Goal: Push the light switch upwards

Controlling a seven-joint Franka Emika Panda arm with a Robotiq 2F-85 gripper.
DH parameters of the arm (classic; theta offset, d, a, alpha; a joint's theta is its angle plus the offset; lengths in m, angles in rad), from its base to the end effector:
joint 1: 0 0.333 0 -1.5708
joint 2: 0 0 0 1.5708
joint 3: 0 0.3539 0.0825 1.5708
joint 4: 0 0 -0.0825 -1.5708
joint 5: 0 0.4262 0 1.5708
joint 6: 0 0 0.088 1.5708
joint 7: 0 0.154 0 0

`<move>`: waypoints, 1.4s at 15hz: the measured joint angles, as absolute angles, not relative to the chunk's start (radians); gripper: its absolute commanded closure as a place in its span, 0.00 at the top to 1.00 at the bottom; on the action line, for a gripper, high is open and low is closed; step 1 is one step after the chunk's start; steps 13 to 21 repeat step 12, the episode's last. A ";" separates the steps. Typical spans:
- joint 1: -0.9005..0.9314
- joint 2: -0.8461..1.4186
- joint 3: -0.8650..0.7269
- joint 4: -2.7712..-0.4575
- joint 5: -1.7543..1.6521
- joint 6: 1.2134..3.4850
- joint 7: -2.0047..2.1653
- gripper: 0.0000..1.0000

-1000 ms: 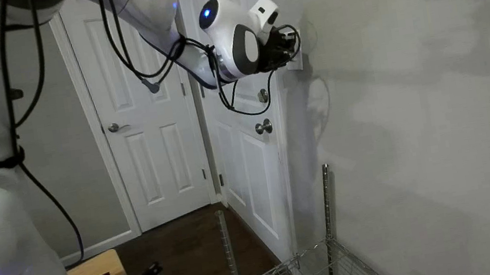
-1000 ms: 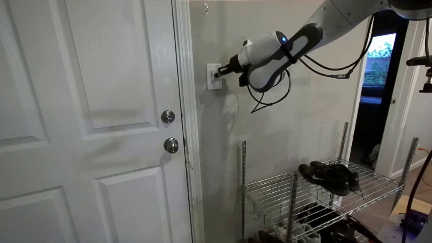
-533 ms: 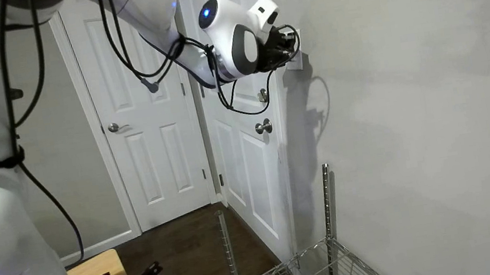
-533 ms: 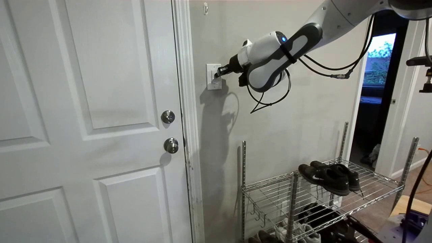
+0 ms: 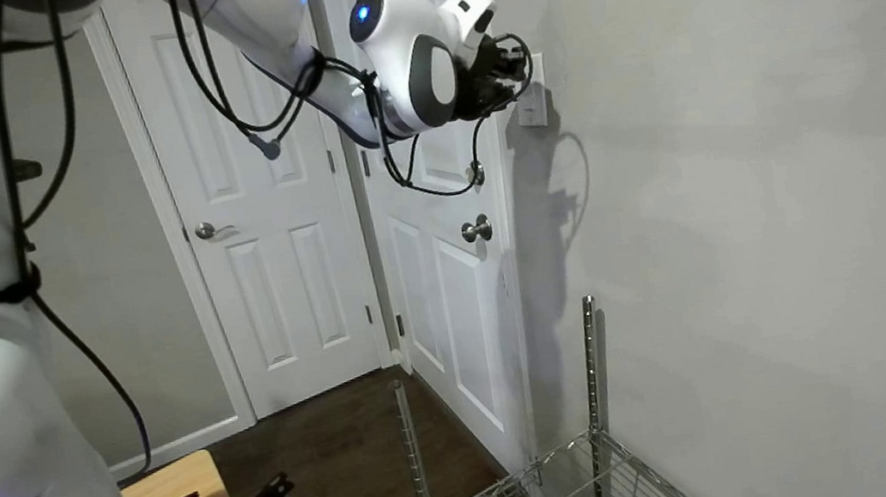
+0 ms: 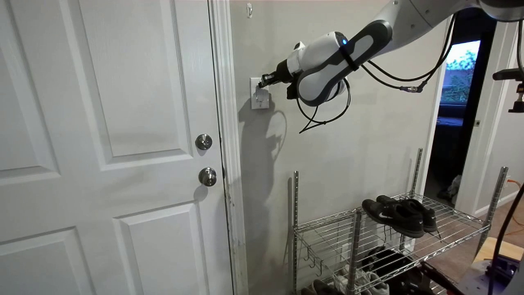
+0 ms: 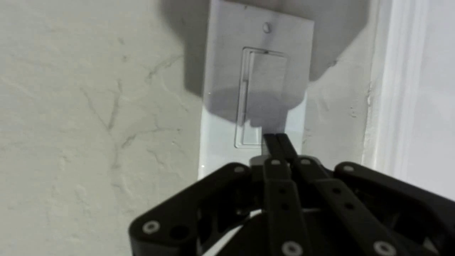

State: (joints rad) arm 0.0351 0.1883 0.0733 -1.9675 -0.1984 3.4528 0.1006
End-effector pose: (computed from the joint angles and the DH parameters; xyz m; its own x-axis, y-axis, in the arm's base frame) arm 0.7121 0.0997 0.5403 0.2597 0.1034 0.9601 0.1880 -0.9806 0.0548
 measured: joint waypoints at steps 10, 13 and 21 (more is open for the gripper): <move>0.122 0.179 0.053 -2.016 -0.049 3.453 0.107 0.00; 0.143 0.178 0.014 -2.019 -0.014 3.453 0.106 0.01; 0.143 0.178 0.014 -2.019 -0.014 3.453 0.106 0.01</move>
